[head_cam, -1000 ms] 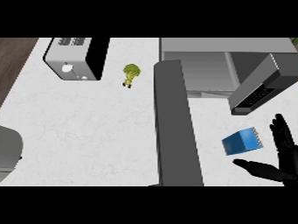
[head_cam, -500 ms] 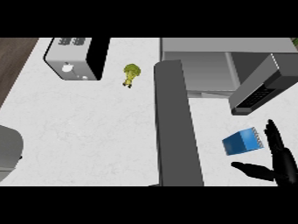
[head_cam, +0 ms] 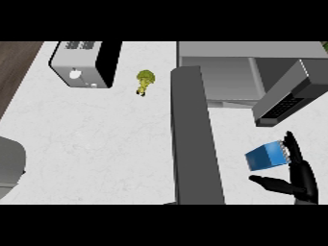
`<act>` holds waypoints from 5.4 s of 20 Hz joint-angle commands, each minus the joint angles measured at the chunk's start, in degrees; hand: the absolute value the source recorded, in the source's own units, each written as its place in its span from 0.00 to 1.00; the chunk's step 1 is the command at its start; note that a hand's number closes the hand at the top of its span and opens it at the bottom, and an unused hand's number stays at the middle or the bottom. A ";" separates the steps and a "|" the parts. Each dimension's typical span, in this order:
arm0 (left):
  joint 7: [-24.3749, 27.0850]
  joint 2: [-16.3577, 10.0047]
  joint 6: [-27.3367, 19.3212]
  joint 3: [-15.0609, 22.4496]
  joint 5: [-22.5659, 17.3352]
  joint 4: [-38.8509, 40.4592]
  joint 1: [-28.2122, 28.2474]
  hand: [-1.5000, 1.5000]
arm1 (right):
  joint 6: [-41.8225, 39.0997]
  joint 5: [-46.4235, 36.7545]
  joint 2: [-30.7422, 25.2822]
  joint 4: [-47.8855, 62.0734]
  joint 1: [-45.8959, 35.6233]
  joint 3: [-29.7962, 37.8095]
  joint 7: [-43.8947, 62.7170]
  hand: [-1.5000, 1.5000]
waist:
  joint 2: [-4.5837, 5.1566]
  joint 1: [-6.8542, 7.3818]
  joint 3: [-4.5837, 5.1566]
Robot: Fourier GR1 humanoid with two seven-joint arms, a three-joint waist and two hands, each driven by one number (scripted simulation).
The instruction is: Pick up the milk, place it into the microwave and close the microwave
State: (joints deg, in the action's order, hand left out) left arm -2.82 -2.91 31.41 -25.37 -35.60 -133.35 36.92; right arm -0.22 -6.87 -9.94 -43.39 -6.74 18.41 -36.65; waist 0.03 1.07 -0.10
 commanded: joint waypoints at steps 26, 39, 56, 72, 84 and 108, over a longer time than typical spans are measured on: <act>-0.68 1.94 3.01 -0.83 -7.58 -4.01 1.48 0.00 | -3.79 -2.96 2.50 26.82 -20.02 -1.39 -27.25 1.00 | 0.36 0.87 -0.08; -3.32 -1.41 2.14 -4.27 -10.76 -1.04 -1.14 0.00 | 4.23 -4.35 2.28 30.27 -32.65 -0.71 -21.21 1.00 | 0.60 1.00 -0.04; -4.15 -4.90 4.66 -3.69 -10.85 3.03 -6.62 0.00 | 9.52 -7.51 -8.03 35.75 -46.85 -1.11 -8.63 1.00 | 2.18 4.70 -0.13; -5.04 -7.04 2.08 -2.73 -9.28 5.33 -13.68 0.00 | 19.01 -7.81 -11.40 37.18 -51.92 0.23 -3.68 1.00 | 4.79 7.32 -0.40; -5.80 -8.04 2.01 -2.30 -9.66 5.74 -14.82 0.00 | 19.42 -7.66 -15.35 37.90 -52.86 1.13 -2.32 1.00 | 5.59 9.38 -0.56; -5.60 -10.11 2.49 -2.39 -4.85 8.87 -19.48 0.00 | 15.81 -10.15 -9.04 39.84 -57.73 -1.05 -0.36 0.00 | 5.30 11.58 -0.22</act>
State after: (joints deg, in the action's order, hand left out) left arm -8.30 -13.05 34.03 -28.28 -41.10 -124.94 18.23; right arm 16.44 -14.86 -21.82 -4.81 -62.89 19.56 -38.89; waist 5.91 12.53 -0.58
